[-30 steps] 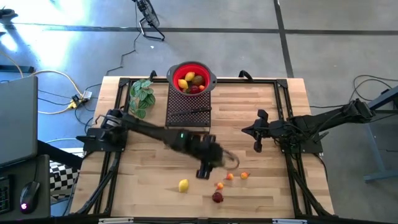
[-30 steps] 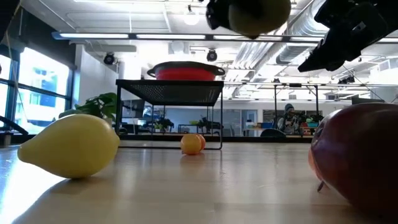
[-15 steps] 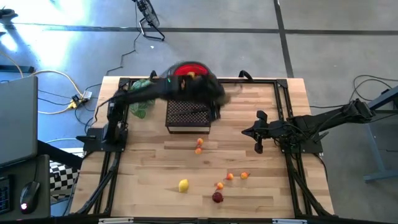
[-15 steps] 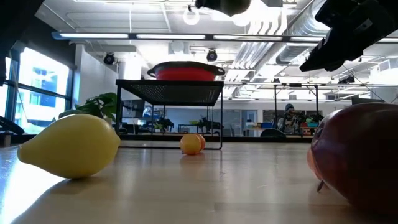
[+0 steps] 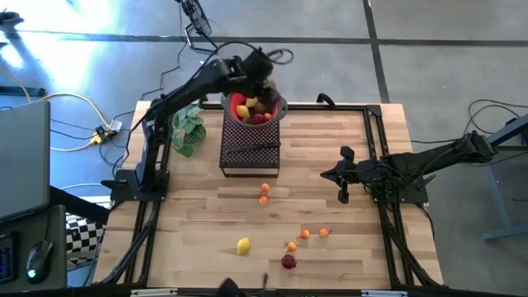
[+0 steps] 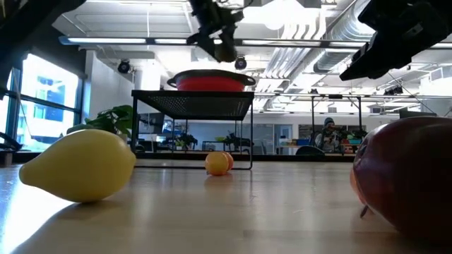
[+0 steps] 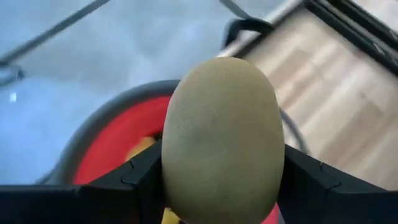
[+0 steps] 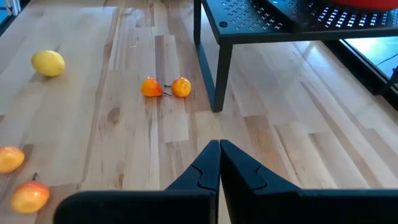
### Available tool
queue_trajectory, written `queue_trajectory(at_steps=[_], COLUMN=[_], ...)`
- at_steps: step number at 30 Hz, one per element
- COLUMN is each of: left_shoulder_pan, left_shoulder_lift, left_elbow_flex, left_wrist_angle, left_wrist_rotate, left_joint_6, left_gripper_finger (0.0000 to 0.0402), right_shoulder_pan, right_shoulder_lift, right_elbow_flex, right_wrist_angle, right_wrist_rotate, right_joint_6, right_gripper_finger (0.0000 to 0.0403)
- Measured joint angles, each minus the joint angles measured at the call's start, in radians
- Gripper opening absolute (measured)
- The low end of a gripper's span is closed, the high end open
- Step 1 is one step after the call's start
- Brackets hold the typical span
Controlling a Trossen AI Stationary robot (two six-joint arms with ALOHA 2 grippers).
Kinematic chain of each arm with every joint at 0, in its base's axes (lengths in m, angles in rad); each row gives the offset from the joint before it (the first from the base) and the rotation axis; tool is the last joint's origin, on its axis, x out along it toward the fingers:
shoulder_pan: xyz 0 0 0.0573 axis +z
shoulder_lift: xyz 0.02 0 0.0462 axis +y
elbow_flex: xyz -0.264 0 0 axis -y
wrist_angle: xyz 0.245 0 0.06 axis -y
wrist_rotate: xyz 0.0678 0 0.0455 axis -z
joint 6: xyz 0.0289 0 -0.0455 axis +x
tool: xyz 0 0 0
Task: Pick & Place Fruit
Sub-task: Put the kiwi into the red strainer bowl
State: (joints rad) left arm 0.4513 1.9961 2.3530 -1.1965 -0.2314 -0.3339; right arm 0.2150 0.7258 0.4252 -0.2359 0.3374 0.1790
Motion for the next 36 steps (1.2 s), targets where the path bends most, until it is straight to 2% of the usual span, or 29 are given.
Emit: queue_trajectory(at_steps=[4, 8, 24, 36], left_shoulder_pan=[0.06, 0.082, 0.078, 0.079], left_shoulder_lift=[0.005, 0.028, 0.161, 0.174], left_elbow_flex=[0.0, -0.001, 0.003, 0.004], left_wrist_angle=[-0.08, -0.133, -0.131, -0.126], left_wrist_rotate=[0.007, 0.016, 0.05, 0.063], left_joint_6=[-0.103, -0.143, -0.147, -0.138], left_gripper_finger=[0.0226, 0.0226, 0.0226, 0.0226], right_shoulder_pan=[0.0, 0.0, 0.0, 0.0], right_shoulder_lift=[0.0, 0.0, 0.0, 0.0], right_elbow_flex=[0.0, 0.0, 0.0, 0.0], right_wrist_angle=[0.0, 0.0, 0.0, -0.001], right_wrist_rotate=[0.0, 0.002, 0.002, 0.003], right_joint_6=[-0.026, -0.026, -0.026, -0.027], right_gripper_finger=[0.0003, 0.0003, 0.0003, 0.0003])
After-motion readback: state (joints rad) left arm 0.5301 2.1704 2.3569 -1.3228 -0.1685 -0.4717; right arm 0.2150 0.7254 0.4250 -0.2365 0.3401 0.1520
